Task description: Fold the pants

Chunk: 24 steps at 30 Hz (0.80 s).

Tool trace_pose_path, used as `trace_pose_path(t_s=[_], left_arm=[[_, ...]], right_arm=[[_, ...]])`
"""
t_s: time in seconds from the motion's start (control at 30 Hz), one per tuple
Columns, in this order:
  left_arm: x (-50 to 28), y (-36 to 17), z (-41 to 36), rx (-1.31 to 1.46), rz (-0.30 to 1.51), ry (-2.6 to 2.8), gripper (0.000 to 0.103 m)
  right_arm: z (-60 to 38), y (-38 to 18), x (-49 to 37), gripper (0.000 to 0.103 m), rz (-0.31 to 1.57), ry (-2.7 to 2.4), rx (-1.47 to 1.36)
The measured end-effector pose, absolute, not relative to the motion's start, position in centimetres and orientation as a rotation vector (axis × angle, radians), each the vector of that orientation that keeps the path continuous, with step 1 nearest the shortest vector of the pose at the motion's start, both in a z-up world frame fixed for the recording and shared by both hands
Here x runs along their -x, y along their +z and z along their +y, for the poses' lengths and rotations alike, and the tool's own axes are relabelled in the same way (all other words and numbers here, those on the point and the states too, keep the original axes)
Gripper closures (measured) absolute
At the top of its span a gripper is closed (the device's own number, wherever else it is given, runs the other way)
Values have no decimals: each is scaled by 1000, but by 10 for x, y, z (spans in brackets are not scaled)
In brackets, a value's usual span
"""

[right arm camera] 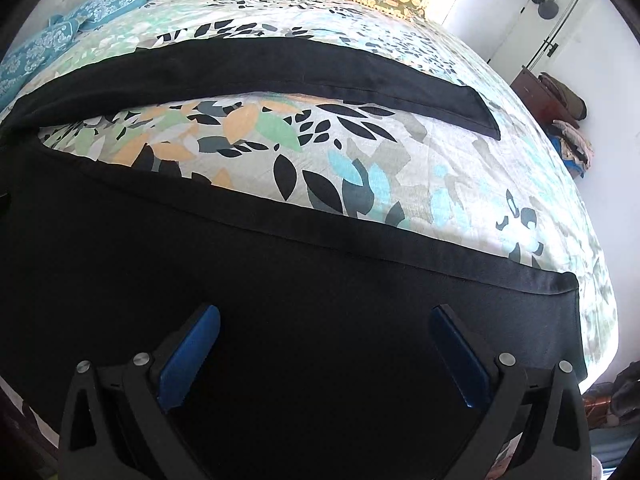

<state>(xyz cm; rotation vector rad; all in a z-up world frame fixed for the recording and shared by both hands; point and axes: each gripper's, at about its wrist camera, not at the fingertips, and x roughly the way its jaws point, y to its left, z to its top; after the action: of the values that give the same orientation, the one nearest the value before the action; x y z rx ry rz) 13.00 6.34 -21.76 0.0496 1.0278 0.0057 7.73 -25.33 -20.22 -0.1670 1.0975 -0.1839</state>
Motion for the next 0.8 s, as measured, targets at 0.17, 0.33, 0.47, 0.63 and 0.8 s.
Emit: trace_pose_path(t_s=[0.17, 0.33, 0.47, 0.63, 0.8], left_arm=[[-132, -217, 64, -45, 1043, 4, 0], [-133, -217, 64, -43, 1055, 3, 0], [-134, -217, 65, -40, 1061, -2, 0], [-134, -216, 66, -37, 1066, -4, 0], [-133, -215, 67, -48, 1069, 9, 0]], right_arm=[[-257, -204, -77, 1, 1104, -178, 132], [-265, -206, -78, 0, 1119, -162, 65], [-270, -207, -79, 0, 1133, -145, 24], [-270, -208, -78, 0, 1133, -150, 16], [-270, -208, -79, 0, 1133, -160, 14]])
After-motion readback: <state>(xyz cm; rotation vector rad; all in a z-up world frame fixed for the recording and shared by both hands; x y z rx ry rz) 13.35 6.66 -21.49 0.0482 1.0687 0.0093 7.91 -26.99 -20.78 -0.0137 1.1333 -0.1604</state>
